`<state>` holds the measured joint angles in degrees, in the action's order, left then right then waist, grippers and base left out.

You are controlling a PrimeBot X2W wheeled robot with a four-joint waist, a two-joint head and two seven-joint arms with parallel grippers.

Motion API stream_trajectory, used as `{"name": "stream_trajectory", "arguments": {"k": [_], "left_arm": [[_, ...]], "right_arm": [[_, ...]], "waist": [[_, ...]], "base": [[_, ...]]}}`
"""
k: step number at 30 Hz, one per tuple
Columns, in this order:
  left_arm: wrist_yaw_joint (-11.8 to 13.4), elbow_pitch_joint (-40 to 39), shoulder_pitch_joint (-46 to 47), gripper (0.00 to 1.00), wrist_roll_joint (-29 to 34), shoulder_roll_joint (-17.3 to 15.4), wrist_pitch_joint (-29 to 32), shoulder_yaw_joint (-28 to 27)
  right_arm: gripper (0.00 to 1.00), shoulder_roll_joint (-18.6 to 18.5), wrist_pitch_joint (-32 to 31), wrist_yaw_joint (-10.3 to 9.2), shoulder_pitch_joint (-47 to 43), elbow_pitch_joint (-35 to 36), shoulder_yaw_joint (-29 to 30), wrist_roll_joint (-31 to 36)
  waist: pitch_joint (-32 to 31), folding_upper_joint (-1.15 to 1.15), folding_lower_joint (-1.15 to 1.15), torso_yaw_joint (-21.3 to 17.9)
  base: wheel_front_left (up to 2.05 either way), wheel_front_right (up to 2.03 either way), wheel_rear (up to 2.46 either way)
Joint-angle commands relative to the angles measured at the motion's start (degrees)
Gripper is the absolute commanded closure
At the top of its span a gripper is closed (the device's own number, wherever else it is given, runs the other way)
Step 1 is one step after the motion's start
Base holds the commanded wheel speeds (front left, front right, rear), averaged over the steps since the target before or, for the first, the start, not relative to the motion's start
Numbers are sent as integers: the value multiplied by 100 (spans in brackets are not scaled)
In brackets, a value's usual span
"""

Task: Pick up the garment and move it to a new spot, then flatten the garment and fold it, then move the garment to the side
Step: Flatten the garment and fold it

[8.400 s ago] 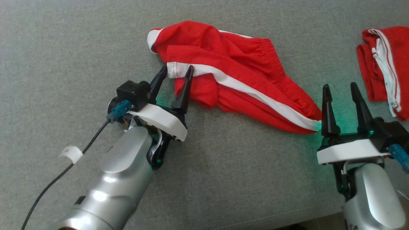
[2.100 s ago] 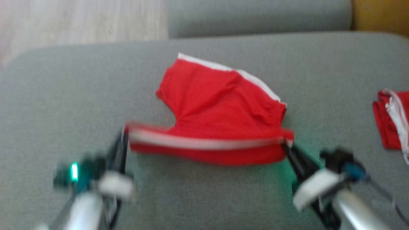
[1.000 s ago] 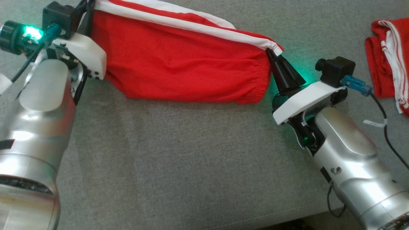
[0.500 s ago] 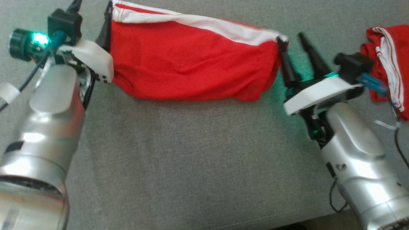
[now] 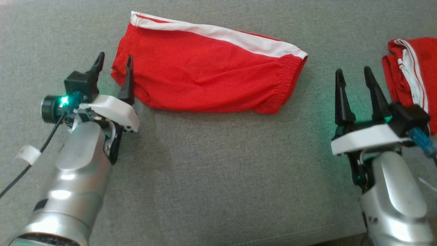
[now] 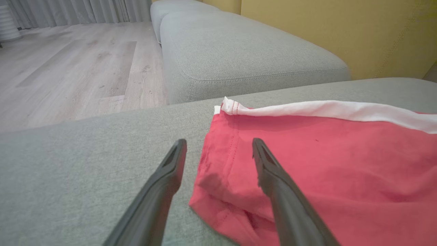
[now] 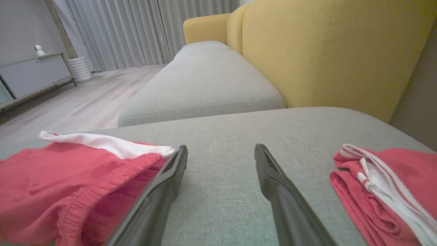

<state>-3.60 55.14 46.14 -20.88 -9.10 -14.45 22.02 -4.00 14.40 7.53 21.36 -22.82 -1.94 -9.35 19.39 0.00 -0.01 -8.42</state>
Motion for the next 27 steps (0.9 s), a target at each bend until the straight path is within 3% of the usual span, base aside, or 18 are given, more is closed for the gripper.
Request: {"name": "stream_trajectory", "arguments": {"k": [1, 8, 16, 17, 18, 19, 27], "left_arm": [[-29, -150, 95, 0, -72, -143, -54, -216], [-154, 295, 105, 0, -225, -54, -54, -359], [-70, 1161, 230, 0, -258, 9, 48, -331], [-66, 1259, 240, 26, -266, 37, 108, -319], [-49, 1348, 248, 84, -252, 63, 163, -288], [-45, 1409, 249, 100, -252, 89, 185, -271], [-21, 1558, -34, 100, -396, 249, 52, -329]], "right_arm": [[0, 90, 59, -4, -113, 187, -76, 81], [0, 110, 60, -4, -320, 231, 60, 138], [0, 112, 60, -4, -334, 234, 57, 126], [0, 112, 60, -4, -333, 236, 56, 130], [0, 112, 60, -4, -333, 235, 56, 130], [0, 112, 60, -4, -332, 237, 49, 133], [0, 112, 60, -4, -467, 154, 83, 148]], "waist": [[14, 0, 1, -21], [89, 0, 1, -156], [126, 0, 1, -236], [121, 0, 1, -229], [107, 0, 1, -215], [83, 0, 1, -196], [-412, 0, 1, 80]], "base": [[0, 0, 0], [0, 0, 0], [0, 0, 0], [0, 0, 0], [0, 0, 0], [0, 0, 0], [0, 0, 0]]}}
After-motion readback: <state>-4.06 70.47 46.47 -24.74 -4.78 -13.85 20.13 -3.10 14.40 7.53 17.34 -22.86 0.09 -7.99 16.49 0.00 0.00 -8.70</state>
